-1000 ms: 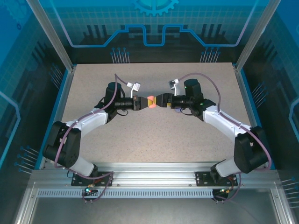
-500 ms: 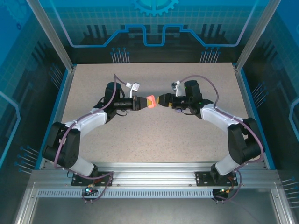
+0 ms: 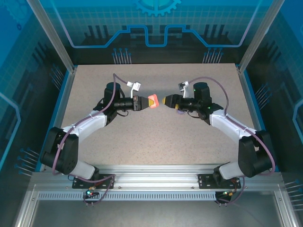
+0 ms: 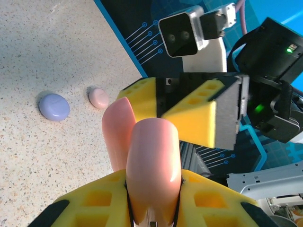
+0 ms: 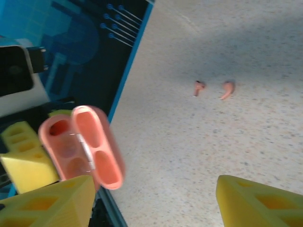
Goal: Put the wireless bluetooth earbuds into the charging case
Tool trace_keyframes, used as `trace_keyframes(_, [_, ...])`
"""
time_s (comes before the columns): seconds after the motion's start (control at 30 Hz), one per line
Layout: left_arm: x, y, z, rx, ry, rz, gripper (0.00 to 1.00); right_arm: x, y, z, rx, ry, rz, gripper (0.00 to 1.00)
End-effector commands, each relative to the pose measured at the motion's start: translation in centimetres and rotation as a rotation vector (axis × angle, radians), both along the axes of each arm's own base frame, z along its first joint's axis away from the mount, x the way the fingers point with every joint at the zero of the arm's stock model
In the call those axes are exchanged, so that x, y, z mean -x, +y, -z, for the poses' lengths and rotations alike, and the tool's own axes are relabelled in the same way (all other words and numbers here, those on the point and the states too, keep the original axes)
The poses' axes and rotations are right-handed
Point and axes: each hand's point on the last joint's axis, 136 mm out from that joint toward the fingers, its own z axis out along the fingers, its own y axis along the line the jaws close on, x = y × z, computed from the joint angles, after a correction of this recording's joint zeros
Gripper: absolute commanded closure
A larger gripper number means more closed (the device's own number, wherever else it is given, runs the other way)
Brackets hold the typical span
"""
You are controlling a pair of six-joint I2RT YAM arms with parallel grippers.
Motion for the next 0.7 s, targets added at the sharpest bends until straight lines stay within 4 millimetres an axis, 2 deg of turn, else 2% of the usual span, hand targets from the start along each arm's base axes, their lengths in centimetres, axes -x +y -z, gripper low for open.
trace_keyframes(0.0, [0.2,-0.2,-1.4,0.028,-0.050,0.016,1.00,0.9,1.8,-1.8,-0.058,-0.018,-0.069,0.34])
trace_keyframes(0.2, [-0.1,-0.2,-1.8,0.044,-0.057,0.000,1.00,1.2,3.5,-2.0,-0.062,-0.026,-0.102,0.43])
trace_keyframes(0.47, [0.1,-0.1,-2.2,0.053,-0.061,-0.002,1.00,0.3,3.8,-1.8,-0.067,-0.022,-0.078,0.52])
trace_keyframes(0.67, [0.3,-0.1,-1.9,0.058,-0.052,-0.003,1.00,-0.3,4.2,-2.2,-0.084,-0.024,-0.079,0.54])
